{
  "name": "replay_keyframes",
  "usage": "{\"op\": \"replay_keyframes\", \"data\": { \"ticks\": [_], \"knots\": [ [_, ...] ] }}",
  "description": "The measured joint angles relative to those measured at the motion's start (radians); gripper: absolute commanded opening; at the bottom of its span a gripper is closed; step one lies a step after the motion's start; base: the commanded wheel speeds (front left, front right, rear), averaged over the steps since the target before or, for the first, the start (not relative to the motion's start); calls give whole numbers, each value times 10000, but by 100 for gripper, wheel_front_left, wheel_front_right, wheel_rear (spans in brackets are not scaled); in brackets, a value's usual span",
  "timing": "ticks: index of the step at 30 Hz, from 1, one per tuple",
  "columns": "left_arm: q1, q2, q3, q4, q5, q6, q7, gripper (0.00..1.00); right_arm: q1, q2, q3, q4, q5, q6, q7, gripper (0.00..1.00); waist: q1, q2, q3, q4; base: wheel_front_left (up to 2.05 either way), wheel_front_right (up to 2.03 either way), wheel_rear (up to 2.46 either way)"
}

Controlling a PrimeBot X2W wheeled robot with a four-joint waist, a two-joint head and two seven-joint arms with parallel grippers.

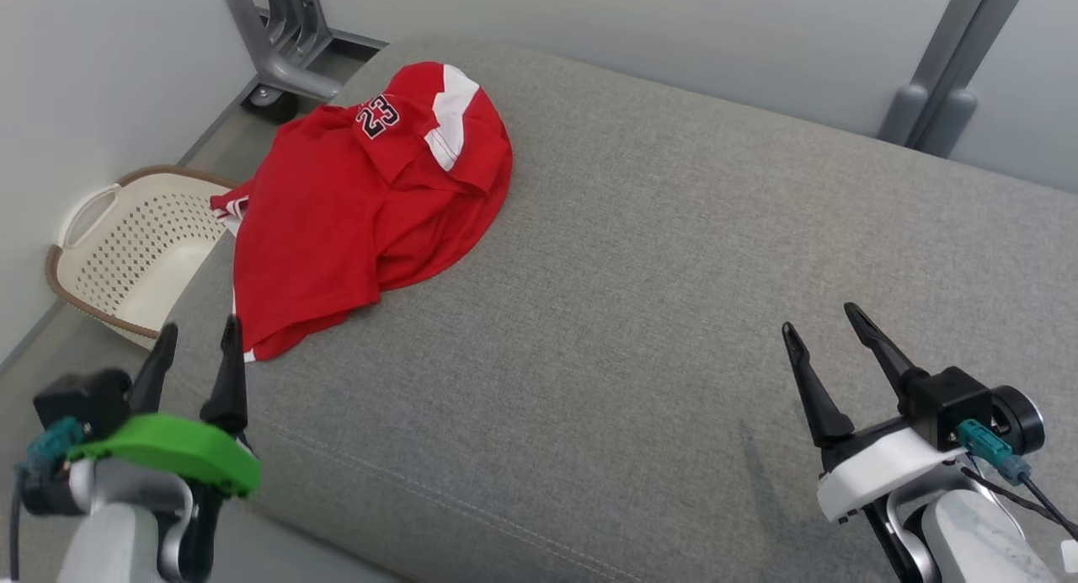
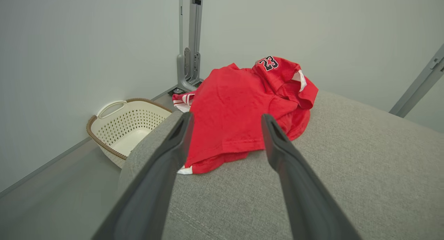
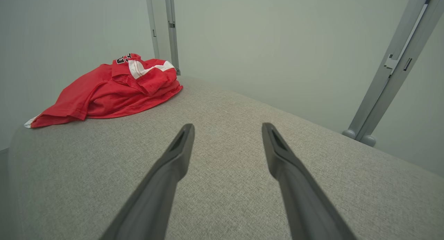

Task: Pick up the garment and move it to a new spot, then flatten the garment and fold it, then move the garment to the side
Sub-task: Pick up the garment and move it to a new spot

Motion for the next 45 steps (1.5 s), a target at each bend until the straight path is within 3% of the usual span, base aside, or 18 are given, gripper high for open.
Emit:
{"op": "replay_keyframes", "data": {
  "ticks": [6,13,17,20,25,31,45],
  "knots": [
    [-2107,476,69,75,-1078,-6,2031,100,-317,-58,263,-46,-146,196,0,100,0,0,697,-243,0,0,0],
    [-4151,1014,832,385,-2869,-6,4767,100,-866,-27,591,-322,-318,303,-15,100,0,0,1526,-739,0,0,0],
    [-4937,1440,1415,619,-3446,23,5816,100,-1240,23,713,-422,-322,345,-25,100,0,0,1993,-1115,0,0,0],
    [-5495,1860,1762,660,-3534,347,6376,100,-1559,19,757,-456,-418,382,-25,100,0,0,2362,-1406,0,0,0],
    [-6258,2213,1956,717,-3684,639,7108,100,-2276,-52,734,-635,-491,433,-25,100,0,0,3022,-1859,0,0,0],
    [-6817,2228,1850,752,-3712,848,7710,100,-2940,-217,571,-859,-581,435,-27,100,0,0,3874,-2291,0,0,0],
    [-6997,2573,1818,1522,-3375,1246,7869,100,-3933,-405,456,-957,-662,512,-27,100,1,0,5413,-2897,0,0,0]
  ]
}}
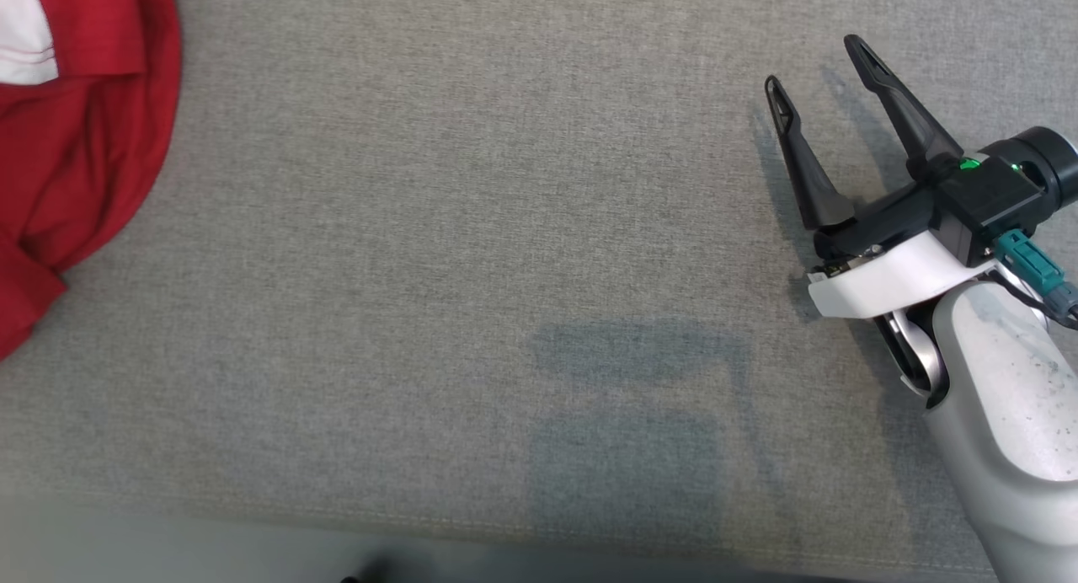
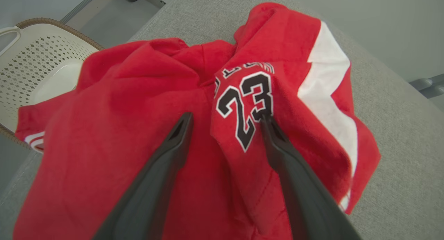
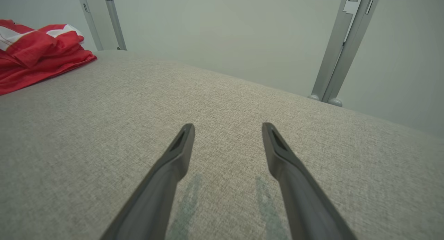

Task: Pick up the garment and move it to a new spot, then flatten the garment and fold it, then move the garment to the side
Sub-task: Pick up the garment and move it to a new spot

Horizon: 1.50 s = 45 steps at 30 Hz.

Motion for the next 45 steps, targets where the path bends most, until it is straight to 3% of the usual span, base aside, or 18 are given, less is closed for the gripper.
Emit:
{"op": "replay_keyframes", "data": {
  "ticks": [9,10,12,13,14,15,26,45],
  "knots": [
    [6,282,-336,627,673,224,-299,100,-170,13,-13,81,0,8,0,100,-1,0,309,-379,0,0,0],
    [5,274,-387,662,681,209,-345,94,-170,13,-27,107,0,8,0,100,-1,0,297,-390,0,0,0],
    [-20,276,-451,675,757,196,-458,47,-170,19,-40,128,0,6,0,100,-1,0,258,-397,0,0,0],
    [-37,288,-508,673,786,163,-525,35,-170,29,-40,134,0,8,0,100,-1,0,239,-396,0,0,0],
    [-69,288,-573,675,821,125,-537,2,-170,40,-40,153,0,8,0,100,-1,0,221,-396,0,0,0],
    [-124,282,-616,677,836,58,-541,0,-170,50,-42,173,2,8,0,100,-1,0,202,-394,0,0,0],
    [-1034,249,-984,606,995,-491,-1055,0,-168,224,-56,407,23,6,0,100,-1,0,-200,-293,0,0,0],
    [-1681,476,-1659,514,1371,-899,-1139,0,286,685,-35,826,203,6,0,100,-2,0,-1477,-312,0,0,0]
  ]
}}
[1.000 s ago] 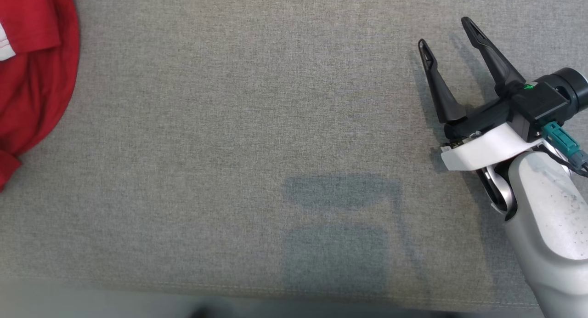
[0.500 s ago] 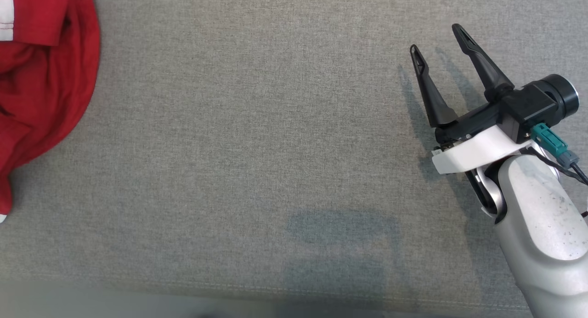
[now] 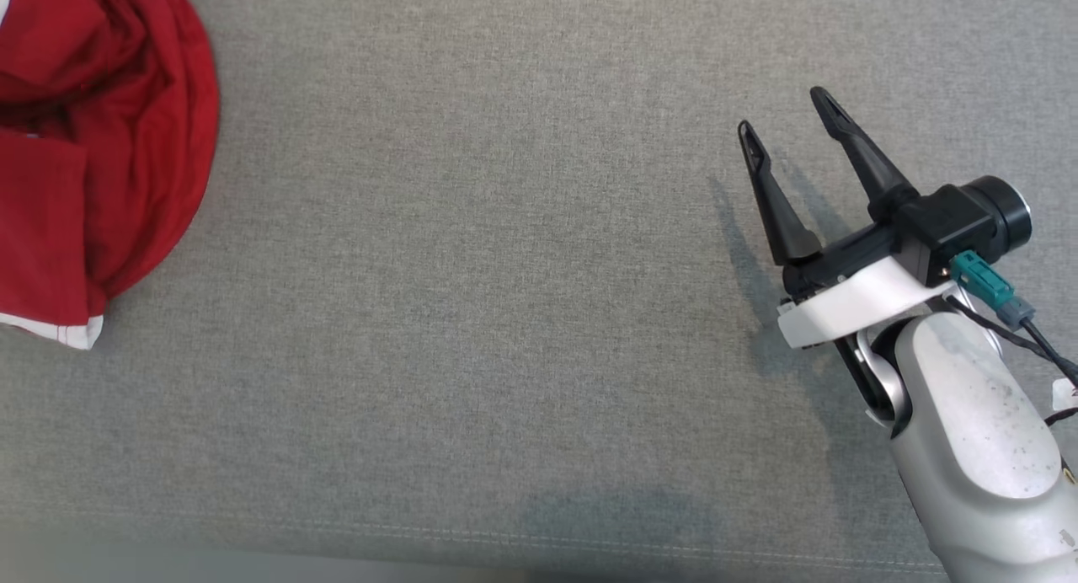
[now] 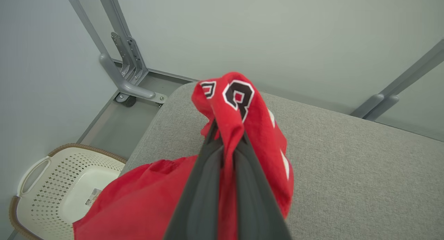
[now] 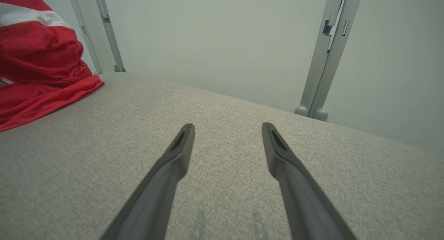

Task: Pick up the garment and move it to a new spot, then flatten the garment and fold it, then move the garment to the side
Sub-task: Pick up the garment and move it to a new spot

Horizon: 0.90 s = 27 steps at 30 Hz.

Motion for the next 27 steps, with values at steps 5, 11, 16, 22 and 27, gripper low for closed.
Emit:
{"op": "replay_keyframes", "data": {
  "ticks": [5,11,16,22,27],
  "knots": [
    [-126,42,-125,-173,-35,-94,48,0,114,144,21,52,77,0,0,100,0,0,-347,-95,0,0,0],
    [-313,-690,-702,-673,-564,-257,397,0,426,295,13,117,90,0,0,100,0,0,-729,-305,0,0,0],
    [-322,-1287,-1501,-1210,-930,-347,815,0,528,380,6,142,157,0,0,100,0,0,-1033,-563,0,0,0],
    [-320,-1879,-2178,-1885,-1559,-347,1331,0,767,587,13,142,192,-4,0,100,0,0,-1338,-1022,0,0,0],
    [-319,-2343,-2897,-2539,-2098,-349,1801,0,966,644,8,144,359,-10,0,100,0,0,-1555,-1492,0,0,0]
  ]
}}
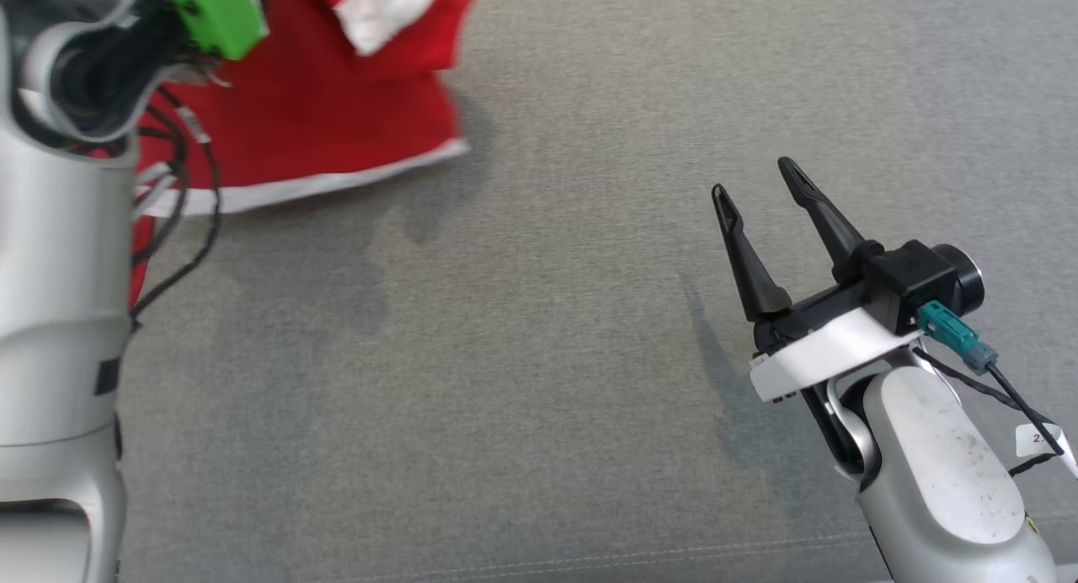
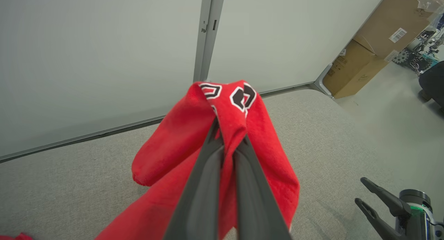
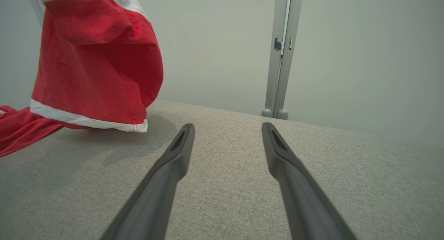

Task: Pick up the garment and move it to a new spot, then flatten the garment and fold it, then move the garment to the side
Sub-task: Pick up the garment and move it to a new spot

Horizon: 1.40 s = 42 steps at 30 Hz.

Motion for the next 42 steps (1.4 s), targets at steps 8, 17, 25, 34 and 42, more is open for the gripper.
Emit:
{"op": "replay_keyframes", "data": {
  "ticks": [8,17,25,34,42],
  "knots": [
    [-1,-878,-752,-671,-746,-2,594,0,315,238,31,-10,121,-10,0,100,0,0,-316,-890,0,0,0],
    [326,-1371,-1016,-752,-1216,-4,888,0,751,288,81,-4,190,-102,0,100,0,0,-569,-1906,0,0,0],
    [2704,-178,-1444,-213,-1070,-4,1519,0,1256,299,-178,-36,215,-278,0,100,0,0,-789,-2790,0,0,0],
    [4545,163,-978,-351,-1285,13,1087,0,1990,-130,-731,-109,161,-349,0,100,0,0,-1055,-2413,0,0,0],
    [5720,-709,-961,-516,-1260,21,-178,20,1964,-58,-54,-230,-15,-159,0,100,0,0,-1183,-1438,0,0,0]
  ]
}}
